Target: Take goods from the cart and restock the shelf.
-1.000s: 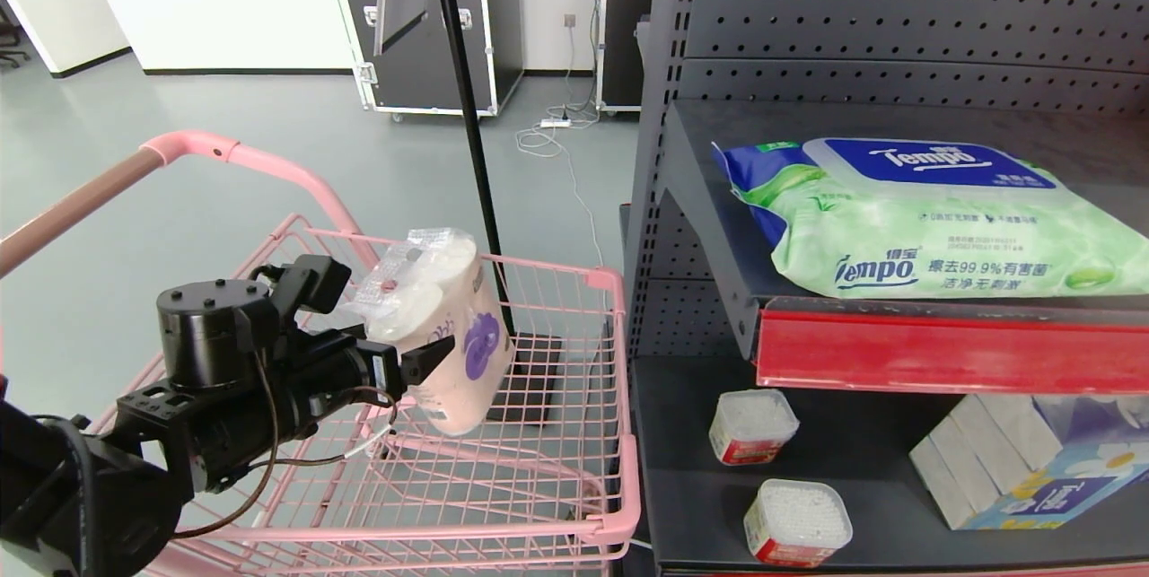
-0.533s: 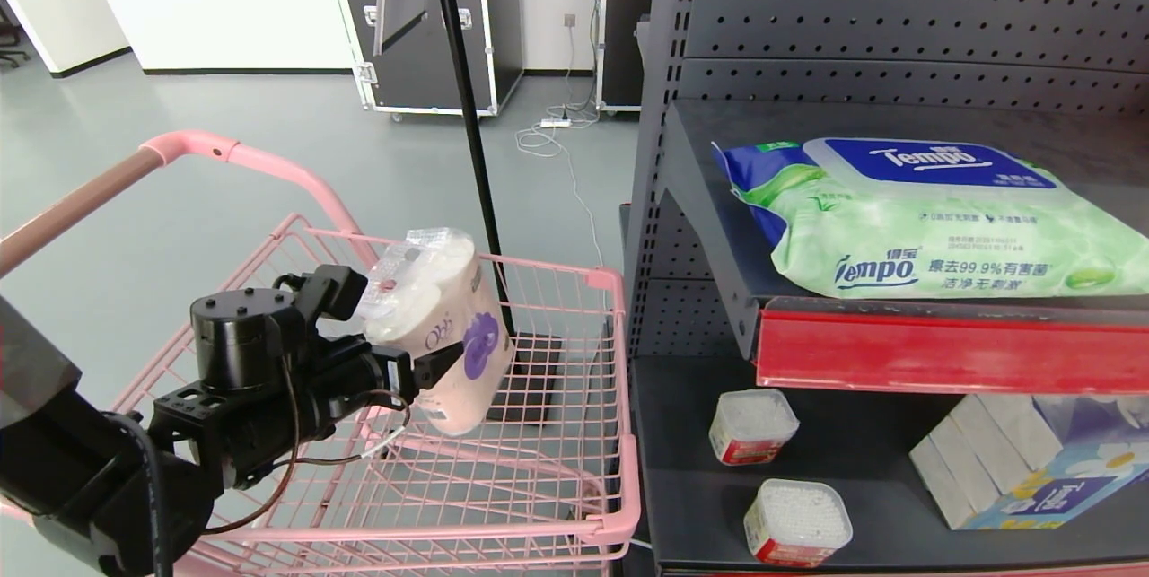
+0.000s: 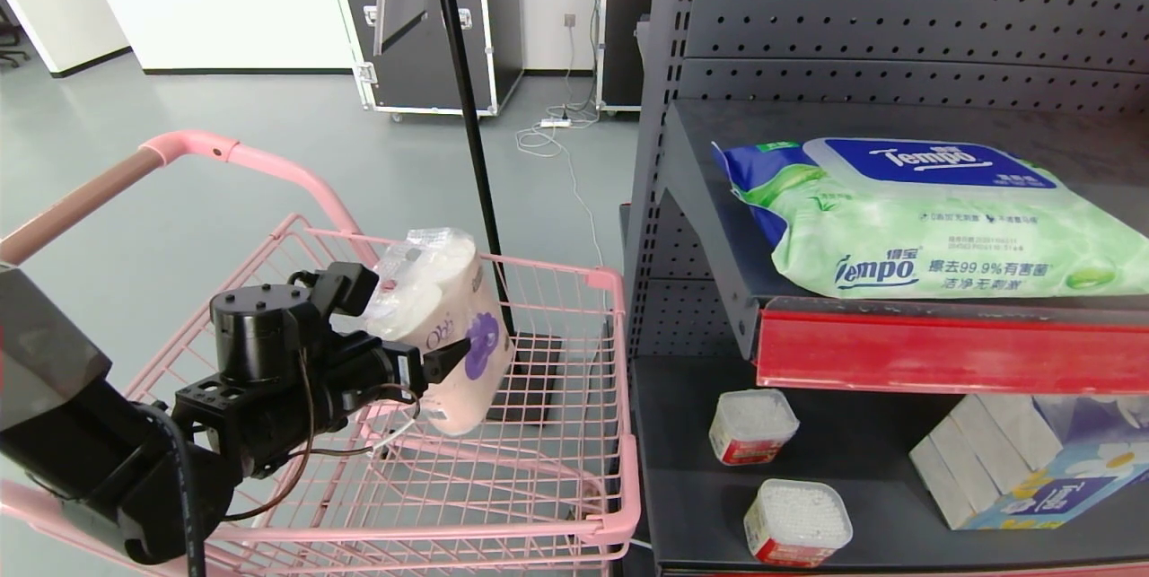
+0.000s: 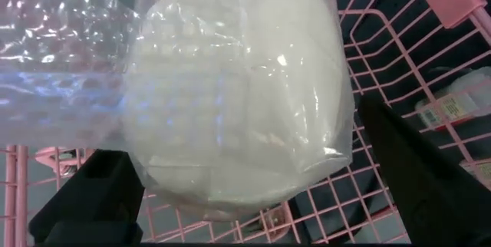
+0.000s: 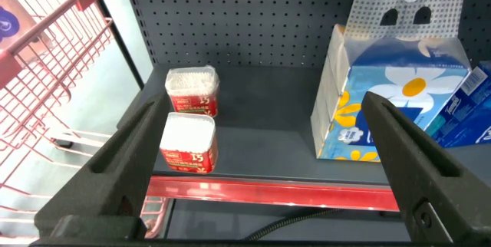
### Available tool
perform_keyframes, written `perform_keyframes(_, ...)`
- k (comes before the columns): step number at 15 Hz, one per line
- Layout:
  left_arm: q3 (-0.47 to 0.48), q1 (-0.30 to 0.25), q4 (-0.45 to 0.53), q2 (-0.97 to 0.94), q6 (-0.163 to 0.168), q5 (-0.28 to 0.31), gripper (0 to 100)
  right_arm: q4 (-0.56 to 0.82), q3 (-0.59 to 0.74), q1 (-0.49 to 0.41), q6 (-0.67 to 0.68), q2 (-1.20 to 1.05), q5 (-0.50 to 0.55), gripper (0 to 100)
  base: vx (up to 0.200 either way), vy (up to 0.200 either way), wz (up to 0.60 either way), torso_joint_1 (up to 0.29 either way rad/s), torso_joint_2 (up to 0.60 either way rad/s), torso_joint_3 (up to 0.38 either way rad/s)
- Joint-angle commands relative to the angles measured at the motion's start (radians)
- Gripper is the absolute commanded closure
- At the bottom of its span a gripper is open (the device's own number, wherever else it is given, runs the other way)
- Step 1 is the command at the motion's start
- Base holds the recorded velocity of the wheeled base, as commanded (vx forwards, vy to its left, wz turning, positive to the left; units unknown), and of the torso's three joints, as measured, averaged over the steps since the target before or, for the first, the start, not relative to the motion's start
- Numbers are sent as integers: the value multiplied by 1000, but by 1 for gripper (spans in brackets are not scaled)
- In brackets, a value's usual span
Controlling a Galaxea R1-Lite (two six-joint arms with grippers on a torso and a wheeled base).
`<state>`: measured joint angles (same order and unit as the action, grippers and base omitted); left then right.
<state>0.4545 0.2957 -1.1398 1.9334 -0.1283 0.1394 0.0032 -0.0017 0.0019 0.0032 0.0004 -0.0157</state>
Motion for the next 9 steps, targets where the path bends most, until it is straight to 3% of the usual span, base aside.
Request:
perform_keyframes(1,10,6,-1,10,-1,0,0,0,0,1,0,0,-1,0,0,0,0,0,0,0)
perform_keyframes(5,36,14,-5,32,-2,-15,0,0,0,0,0,0,-1,0,0,0,0,0,0,0)
perform_keyframes(6,36,17,-17,36,-5,-21,100,0,0,0,1,0,-1,0,0,0,0,0,0,0)
perform_keyframes(9,21,19,-78,68,-5,-37,100,0,0,1,1,0,-1,0,0,0,0,0,0,0)
